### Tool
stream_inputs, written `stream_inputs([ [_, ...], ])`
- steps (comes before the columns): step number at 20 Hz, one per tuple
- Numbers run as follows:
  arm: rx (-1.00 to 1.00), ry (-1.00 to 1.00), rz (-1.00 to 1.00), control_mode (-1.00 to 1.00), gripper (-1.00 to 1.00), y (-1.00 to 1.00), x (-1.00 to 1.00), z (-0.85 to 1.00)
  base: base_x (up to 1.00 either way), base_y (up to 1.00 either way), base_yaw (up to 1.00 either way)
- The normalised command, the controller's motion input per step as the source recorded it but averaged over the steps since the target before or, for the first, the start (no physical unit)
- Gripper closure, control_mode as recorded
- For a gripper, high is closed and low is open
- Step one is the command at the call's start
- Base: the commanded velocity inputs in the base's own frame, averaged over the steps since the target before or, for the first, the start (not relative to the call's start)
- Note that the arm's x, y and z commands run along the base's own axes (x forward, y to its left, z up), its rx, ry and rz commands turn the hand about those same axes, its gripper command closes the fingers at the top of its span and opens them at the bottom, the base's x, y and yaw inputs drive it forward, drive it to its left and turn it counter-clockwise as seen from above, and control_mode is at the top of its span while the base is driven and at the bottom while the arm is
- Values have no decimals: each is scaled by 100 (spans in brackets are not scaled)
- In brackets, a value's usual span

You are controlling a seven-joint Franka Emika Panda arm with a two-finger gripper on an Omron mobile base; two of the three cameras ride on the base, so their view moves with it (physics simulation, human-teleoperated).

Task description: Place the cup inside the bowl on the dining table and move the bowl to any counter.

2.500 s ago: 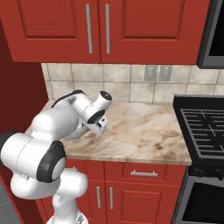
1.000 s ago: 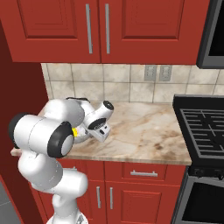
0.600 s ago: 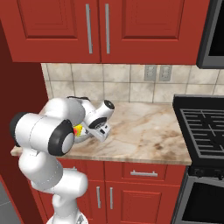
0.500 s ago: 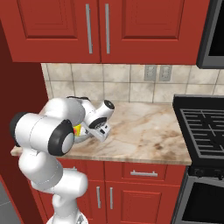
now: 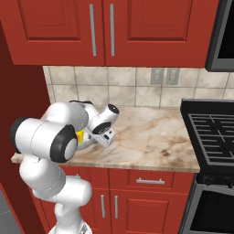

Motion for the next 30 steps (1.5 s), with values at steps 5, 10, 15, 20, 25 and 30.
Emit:
stream_inputs([
  [5,0,0,0,-100,-100,1,0,0,0,0,0],
  [10,-1,0,0,-100,-100,2,0,0,0,0,0],
  [15,-5,-1,0,-100,-100,0,0,8,0,0,0],
  [20,-2,-4,0,-100,-100,0,-7,32,0,0,0],
  [25,-1,-5,0,-100,-100,0,-14,43,0,0,0],
  [30,0,-2,0,-100,-100,0,-20,32,0,0,0],
])
